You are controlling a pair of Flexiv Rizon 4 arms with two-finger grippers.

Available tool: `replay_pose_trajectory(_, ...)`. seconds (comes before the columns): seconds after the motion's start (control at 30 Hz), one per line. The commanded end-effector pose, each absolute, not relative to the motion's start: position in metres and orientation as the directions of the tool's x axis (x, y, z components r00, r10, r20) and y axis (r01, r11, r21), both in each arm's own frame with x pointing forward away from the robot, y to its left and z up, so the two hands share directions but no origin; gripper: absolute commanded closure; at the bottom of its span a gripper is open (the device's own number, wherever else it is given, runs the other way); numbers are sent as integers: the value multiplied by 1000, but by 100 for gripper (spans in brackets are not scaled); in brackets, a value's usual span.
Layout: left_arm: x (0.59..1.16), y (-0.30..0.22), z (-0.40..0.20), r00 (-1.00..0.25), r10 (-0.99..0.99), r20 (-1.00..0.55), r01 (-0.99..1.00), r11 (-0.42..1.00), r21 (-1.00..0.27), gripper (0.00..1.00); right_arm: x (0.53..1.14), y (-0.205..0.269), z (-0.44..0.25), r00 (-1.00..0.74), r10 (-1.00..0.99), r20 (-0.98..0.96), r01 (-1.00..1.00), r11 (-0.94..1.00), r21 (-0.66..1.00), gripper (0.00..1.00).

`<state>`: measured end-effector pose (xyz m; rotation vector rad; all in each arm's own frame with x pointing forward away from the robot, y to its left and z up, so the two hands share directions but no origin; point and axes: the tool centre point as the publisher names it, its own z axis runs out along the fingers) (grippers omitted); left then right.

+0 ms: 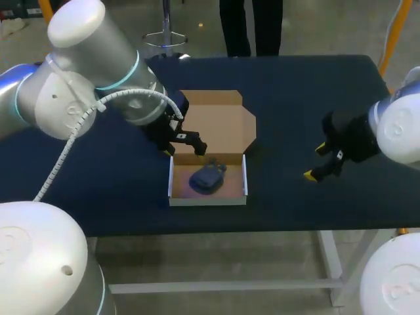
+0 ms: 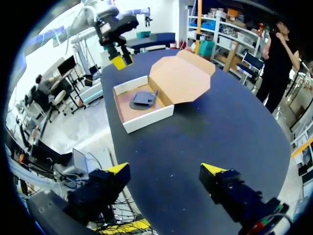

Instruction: Assemble the packaging by folding the flat box into shape, placing the metal phone stand inside, and closing the box properly

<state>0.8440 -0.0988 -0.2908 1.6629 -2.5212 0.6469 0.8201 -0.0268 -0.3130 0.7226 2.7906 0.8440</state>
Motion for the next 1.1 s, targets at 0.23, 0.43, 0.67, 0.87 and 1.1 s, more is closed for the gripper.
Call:
replay_pose_trajectory(0.23,862,-60,-280,-469,-828,307,-861,351,-368,0,819,-28,-313,-876,481,8,404,726,556,0)
replay_pose_trajectory(0.43,880,-43,-281,-482,-824,298,-850,358,-386,0,834,-22,-303,-898,437,55,397,748,531,0)
replay_pose_trajectory(0.67,900,-28,-288,-541,-785,302,-813,396,-427,0,851,-15,-289,-913,389,124,395,768,503,0)
replay_pose_trajectory(0.87,912,-15,-294,-599,-741,304,-769,428,-474,0,861,-6,-279,-920,369,133,387,796,466,0)
replay_pose_trajectory(1.1,926,-4,-297,-653,-699,290,-726,470,-503,0,870,3,-264,-929,347,129,368,829,421,0)
